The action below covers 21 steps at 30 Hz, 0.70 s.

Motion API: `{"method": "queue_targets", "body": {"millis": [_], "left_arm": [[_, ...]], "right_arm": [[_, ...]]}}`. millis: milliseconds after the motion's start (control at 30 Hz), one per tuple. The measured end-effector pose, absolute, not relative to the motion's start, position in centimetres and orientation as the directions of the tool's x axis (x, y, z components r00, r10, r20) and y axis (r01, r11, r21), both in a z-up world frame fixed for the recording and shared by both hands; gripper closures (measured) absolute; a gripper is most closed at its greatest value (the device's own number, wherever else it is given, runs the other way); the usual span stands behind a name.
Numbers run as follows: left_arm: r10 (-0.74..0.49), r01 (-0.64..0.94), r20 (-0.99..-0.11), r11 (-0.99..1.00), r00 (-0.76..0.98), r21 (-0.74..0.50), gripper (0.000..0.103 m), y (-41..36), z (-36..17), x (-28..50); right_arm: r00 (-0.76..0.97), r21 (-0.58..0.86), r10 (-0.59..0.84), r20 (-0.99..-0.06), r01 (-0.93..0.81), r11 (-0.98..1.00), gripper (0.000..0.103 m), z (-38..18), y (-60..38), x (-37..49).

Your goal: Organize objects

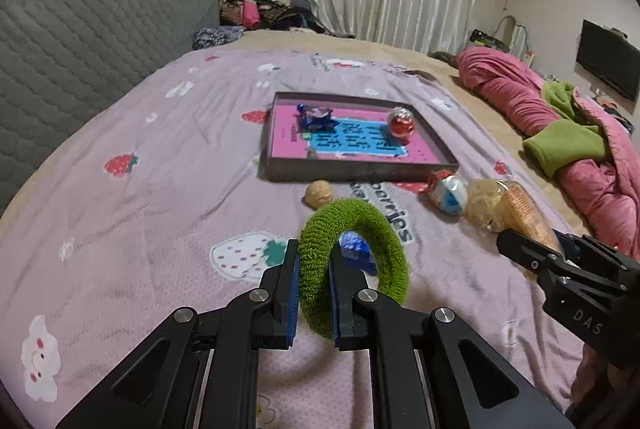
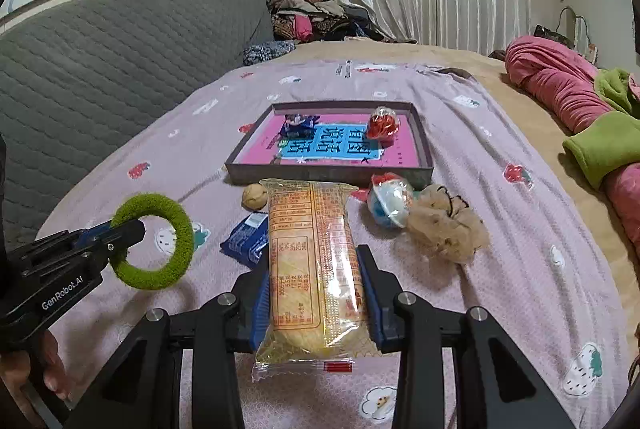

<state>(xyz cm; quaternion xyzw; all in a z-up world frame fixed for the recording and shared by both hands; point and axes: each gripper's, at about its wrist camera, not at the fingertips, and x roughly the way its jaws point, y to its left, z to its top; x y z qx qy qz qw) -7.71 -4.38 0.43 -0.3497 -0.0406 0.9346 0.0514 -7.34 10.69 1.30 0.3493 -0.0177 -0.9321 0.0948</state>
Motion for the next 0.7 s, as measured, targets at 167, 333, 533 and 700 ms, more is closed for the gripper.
{"method": "queue_targets", "body": {"millis": [167, 333, 533, 700], "left_arm": [[0.124, -0.086, -0.63, -0.992, -0.766, -0.092, 0.091, -3.5, 2.6, -8.3], [0.125, -0.093, -0.602, -0.992, -0.788, -0.083, 0.091, -2.8, 4.9, -8.7], [0.124, -0.104, -0.598, -0.992, -0.792, -0.068, 0.091, -1.7, 6.0, -8.9], [0.128, -0.106, -0.596, -0.992, -0.793, -0.072, 0.091, -1.3, 6.6, -9.3]], "right_arm": [[-0.759, 0.089, -0.181, -0.626, 0.161, -0.983, 0.064, 3.0, 11.3, -7.3], [-0.782, 0.076, -0.171, -0.599, 0.157, -0.985, 0.064, 4.8, 12.1, -7.2], [-0.791, 0.068, -0.168, -0.589, 0.158, -0.985, 0.064, 5.7, 12.7, -7.4], [-0.798, 0.052, -0.162, -0.581, 0.163, -0.985, 0.064, 6.4, 13.2, -7.6]]}}
